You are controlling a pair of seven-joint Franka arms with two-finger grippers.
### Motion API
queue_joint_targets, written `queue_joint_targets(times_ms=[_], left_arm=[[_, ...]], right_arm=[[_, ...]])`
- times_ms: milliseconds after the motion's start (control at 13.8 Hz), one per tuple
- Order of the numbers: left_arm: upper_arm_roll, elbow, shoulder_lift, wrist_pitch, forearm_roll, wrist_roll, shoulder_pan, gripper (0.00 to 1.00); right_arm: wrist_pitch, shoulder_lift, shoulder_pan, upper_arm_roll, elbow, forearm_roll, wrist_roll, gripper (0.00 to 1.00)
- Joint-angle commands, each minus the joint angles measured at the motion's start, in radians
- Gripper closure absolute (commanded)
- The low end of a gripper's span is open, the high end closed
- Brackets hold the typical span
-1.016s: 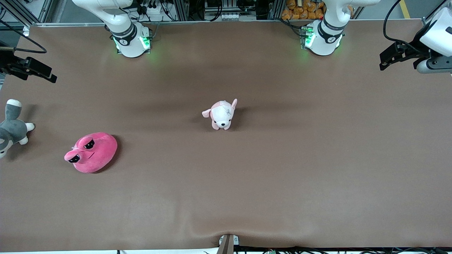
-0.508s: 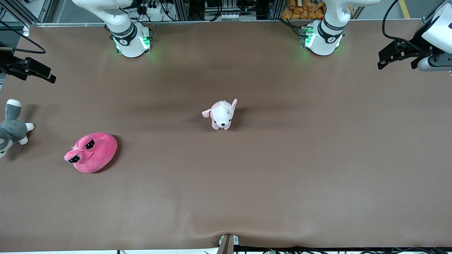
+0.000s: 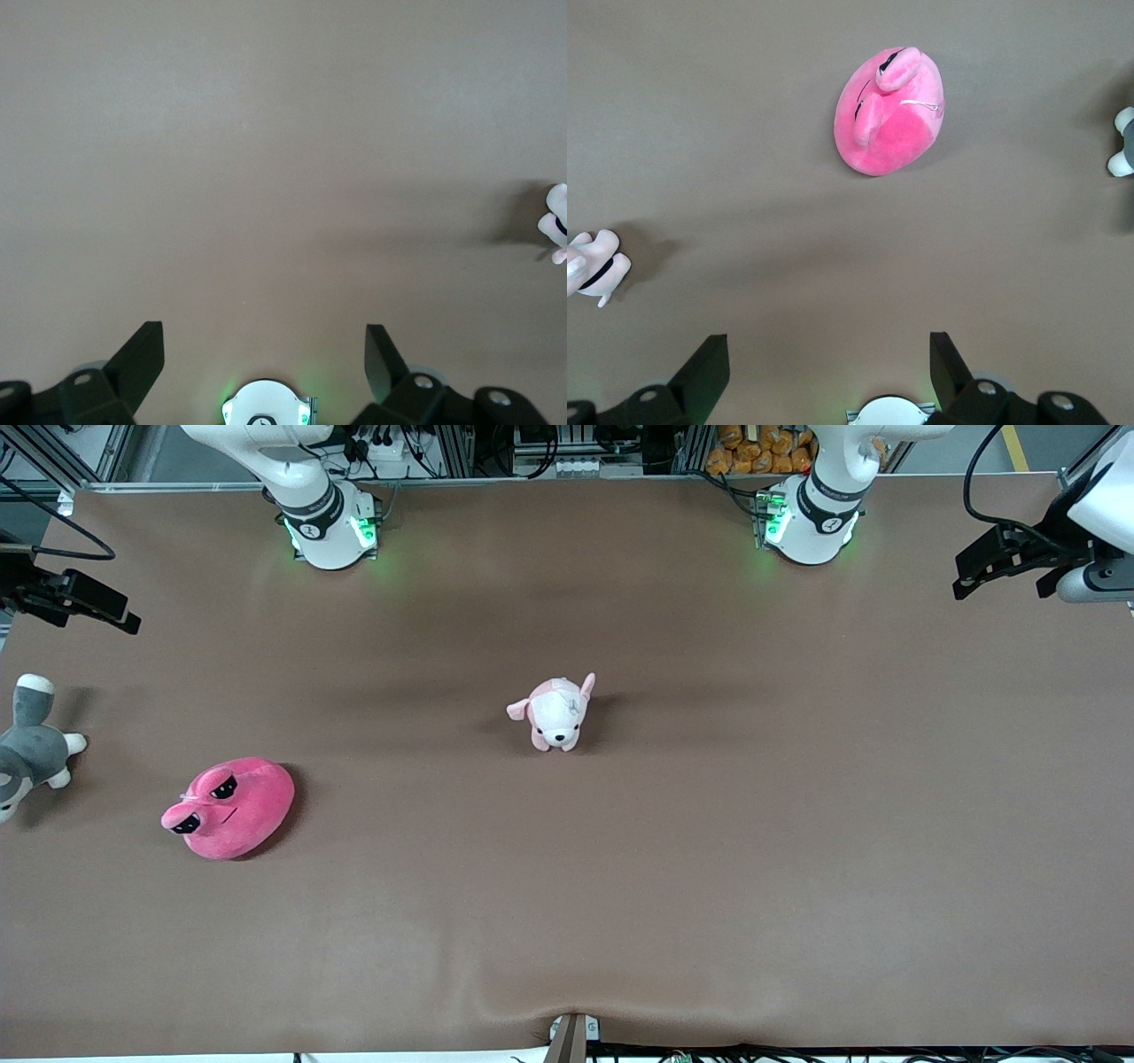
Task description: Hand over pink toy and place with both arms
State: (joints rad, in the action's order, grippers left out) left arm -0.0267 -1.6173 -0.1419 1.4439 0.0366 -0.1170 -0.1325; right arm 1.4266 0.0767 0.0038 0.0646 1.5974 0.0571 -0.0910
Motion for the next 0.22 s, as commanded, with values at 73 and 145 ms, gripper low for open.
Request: queue_joint_targets(times_ms=[73,145], left_arm=[[-0.004,0.028,0.008,-0.026,-0.003,0.011,0.004,0.0],[-0.006,0.028,0.008,-0.026,-0.003,0.011,0.004,0.0]], right_arm=[[0.011,0.02,-0.005,0.003,0.023,-0.017,0.022,0.0],[0.011,0.02,-0.007,0.004,0.023,-0.017,0.039,0.0]])
